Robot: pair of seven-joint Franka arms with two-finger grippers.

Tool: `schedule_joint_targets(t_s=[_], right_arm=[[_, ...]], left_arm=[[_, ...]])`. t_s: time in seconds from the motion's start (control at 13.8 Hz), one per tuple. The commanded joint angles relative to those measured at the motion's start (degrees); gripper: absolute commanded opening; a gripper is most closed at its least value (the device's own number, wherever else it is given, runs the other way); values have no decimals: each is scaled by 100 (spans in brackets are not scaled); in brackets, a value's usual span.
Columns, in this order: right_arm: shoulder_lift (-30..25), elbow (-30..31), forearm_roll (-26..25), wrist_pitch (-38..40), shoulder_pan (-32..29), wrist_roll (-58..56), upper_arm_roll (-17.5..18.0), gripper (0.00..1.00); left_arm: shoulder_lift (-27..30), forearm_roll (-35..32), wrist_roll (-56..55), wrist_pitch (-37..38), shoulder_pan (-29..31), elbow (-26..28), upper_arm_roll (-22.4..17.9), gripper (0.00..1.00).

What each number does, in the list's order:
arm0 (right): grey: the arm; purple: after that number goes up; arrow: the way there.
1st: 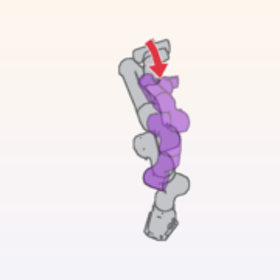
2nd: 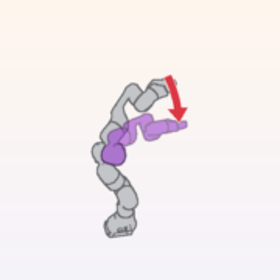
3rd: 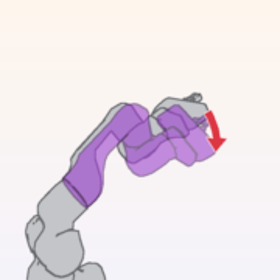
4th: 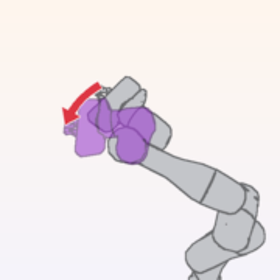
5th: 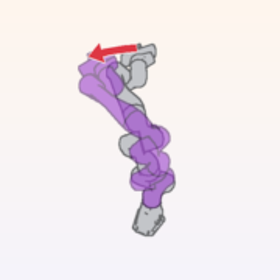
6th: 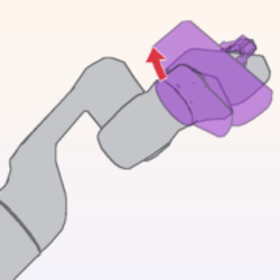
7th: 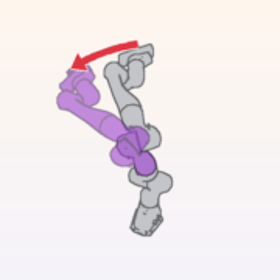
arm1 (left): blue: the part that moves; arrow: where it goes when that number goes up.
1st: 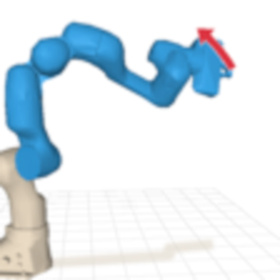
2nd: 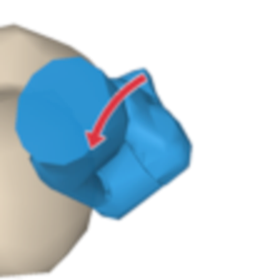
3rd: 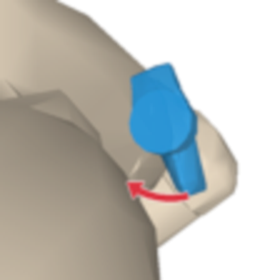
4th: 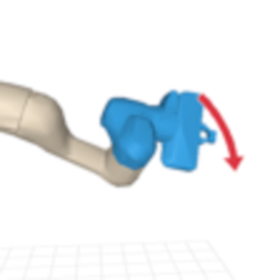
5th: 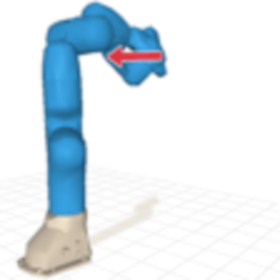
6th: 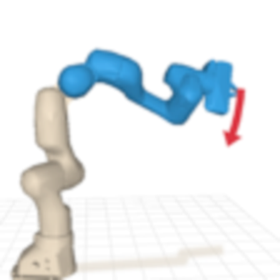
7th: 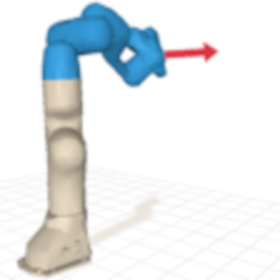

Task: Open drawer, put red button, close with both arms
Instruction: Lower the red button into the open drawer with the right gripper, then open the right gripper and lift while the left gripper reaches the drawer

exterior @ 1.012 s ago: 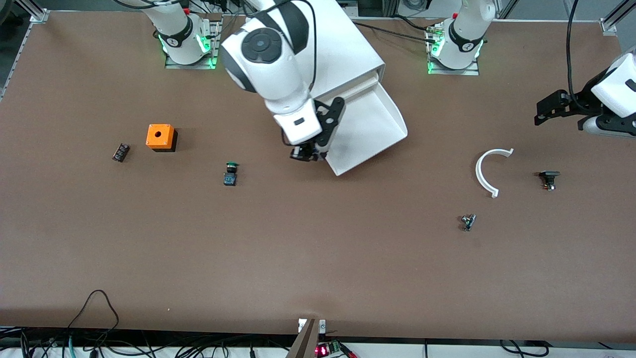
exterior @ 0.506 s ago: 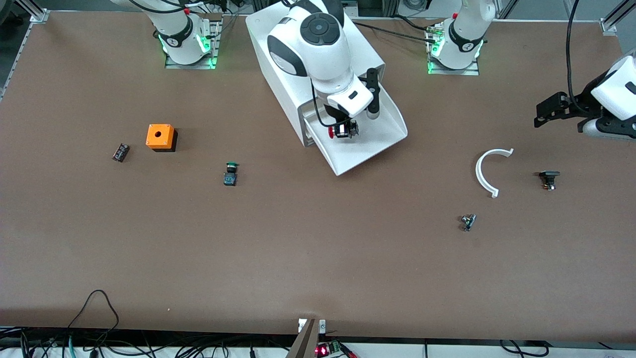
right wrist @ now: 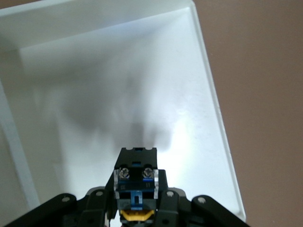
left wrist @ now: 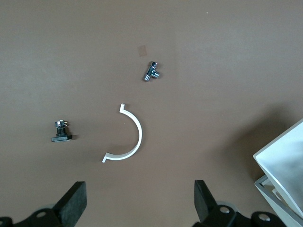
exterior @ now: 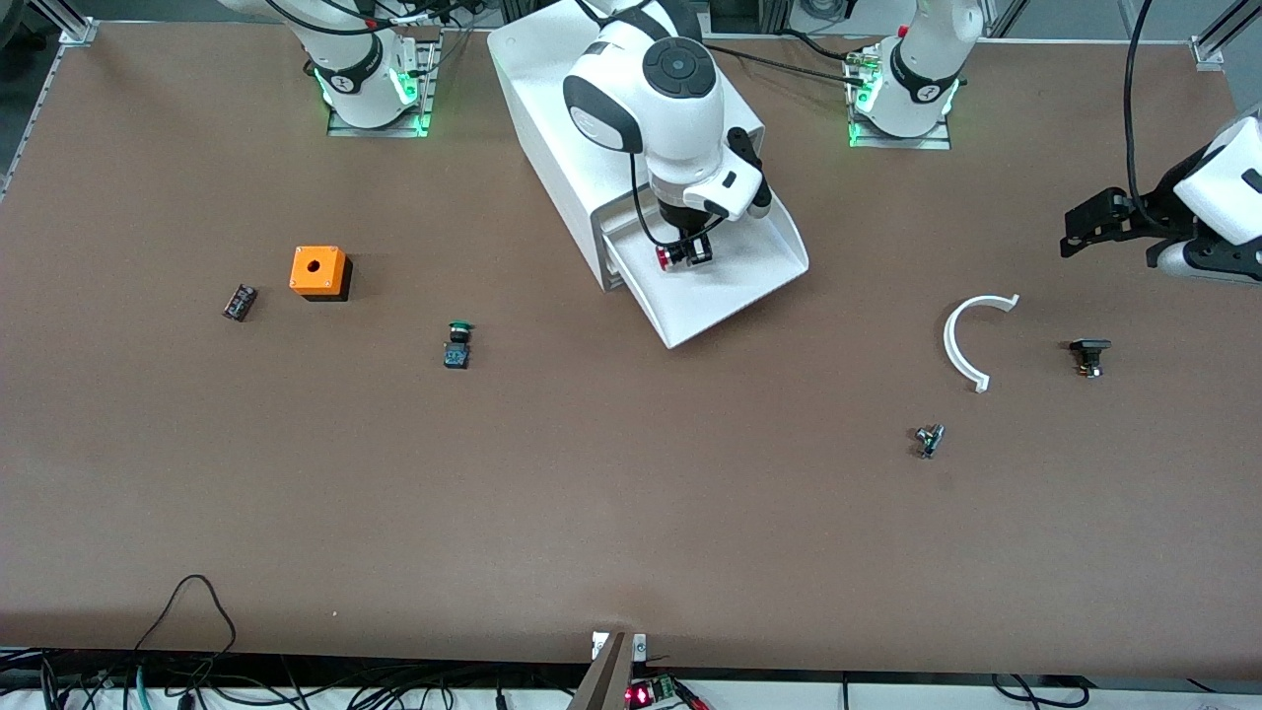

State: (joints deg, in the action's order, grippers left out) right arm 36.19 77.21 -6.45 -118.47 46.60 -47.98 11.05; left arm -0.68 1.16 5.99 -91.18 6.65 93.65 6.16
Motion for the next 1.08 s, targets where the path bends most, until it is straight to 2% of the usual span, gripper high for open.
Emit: schedule_joint_targets(t_s=[0.0,0.14,0.29,0.43,0.72,0.94,1.01], right_arm=[[256,-189,-216,88,165,-80,-33,30],[362,-189,-251,61,235,-63,-25,31],[423,-198,-243,52,306,25,-33,44],[406,-207,-208,52,323,288,-33,100],[-128,-338,-234,96,245,1130,-120,100],[-577,-243,-278,140,51,2429,-594,100],[-735,-85,-313,236,42,2982,-865,100]], left_arm=[[-239,-160,-28,74,-33,-303,-36,100],[-309,-143,-10,48,-15,-286,-36,100],[-318,-72,-10,-22,38,-242,-36,100],[-318,-72,7,-57,29,-224,-1,100],[-581,-239,-159,-347,-103,-251,96,100],[-1064,-222,-1429,-952,-356,-5,297,100],[-1239,-230,-1991,-1154,-506,65,446,100]])
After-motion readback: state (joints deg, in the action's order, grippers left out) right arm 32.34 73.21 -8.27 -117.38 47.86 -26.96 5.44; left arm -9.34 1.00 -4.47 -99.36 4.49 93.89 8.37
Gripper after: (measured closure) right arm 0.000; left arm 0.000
